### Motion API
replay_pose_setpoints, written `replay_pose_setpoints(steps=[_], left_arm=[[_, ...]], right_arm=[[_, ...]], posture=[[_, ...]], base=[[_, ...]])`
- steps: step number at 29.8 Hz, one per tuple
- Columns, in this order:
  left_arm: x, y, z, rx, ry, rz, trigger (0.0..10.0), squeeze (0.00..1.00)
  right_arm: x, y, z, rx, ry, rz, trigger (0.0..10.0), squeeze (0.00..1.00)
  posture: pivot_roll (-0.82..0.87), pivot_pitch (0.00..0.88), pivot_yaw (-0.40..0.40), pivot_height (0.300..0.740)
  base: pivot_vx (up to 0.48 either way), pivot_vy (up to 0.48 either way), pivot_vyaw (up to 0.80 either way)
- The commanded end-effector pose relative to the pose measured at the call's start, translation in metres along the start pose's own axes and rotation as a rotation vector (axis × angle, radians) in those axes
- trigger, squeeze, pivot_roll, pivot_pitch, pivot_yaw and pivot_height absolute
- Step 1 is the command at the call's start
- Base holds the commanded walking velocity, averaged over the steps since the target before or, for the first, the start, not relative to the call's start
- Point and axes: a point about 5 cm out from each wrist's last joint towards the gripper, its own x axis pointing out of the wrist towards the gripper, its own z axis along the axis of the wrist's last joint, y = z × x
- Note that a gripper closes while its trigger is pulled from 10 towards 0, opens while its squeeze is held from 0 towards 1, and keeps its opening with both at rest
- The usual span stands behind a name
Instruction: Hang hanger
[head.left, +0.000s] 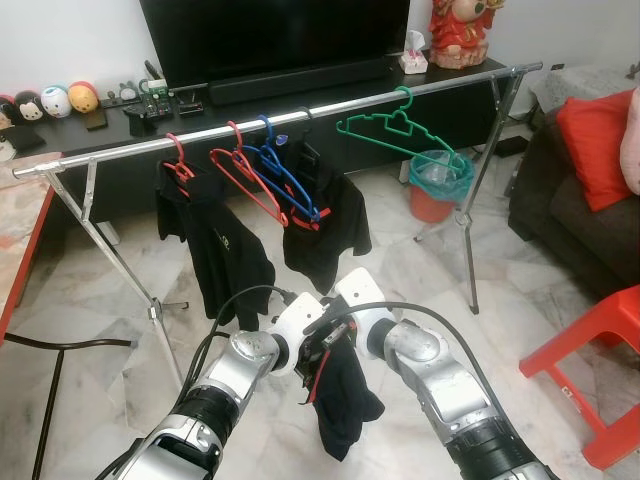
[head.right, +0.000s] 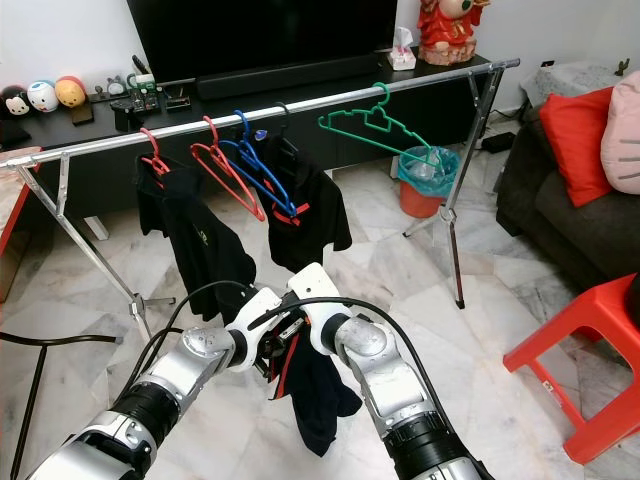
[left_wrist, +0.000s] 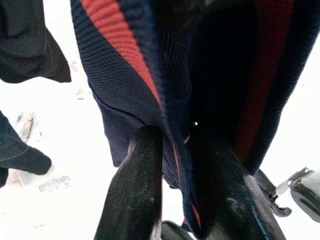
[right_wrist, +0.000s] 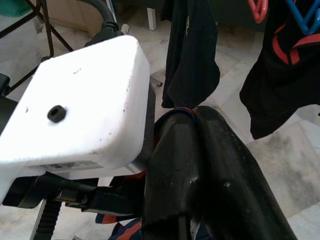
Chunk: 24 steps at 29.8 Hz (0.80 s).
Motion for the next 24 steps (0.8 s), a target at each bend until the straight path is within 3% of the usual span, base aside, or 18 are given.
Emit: replay_pose_setpoints(steps=[1,24], left_arm=[[0.0004,-0.0014,-0.0064,0.006,0.041,-0.008,0.0,0.0],[-0.0007,-0.0006,-0.0044,-0.016,0.025,-0.013,0.0,0.0]], right_arm=[[-0.0006,0.0018,0.0173,-0.021,-0.071,0.008,10.0,0.0],[-0.0003,0.004,0.0136,-0.019,-0.064,0.009,10.0,0.0]], posture=[[0.0,0.014,0.09,0.74],[0.0,0.016,0.094,0.74]], base=[[0.0,0.0,0.0],[0.0,0.0,0.0]])
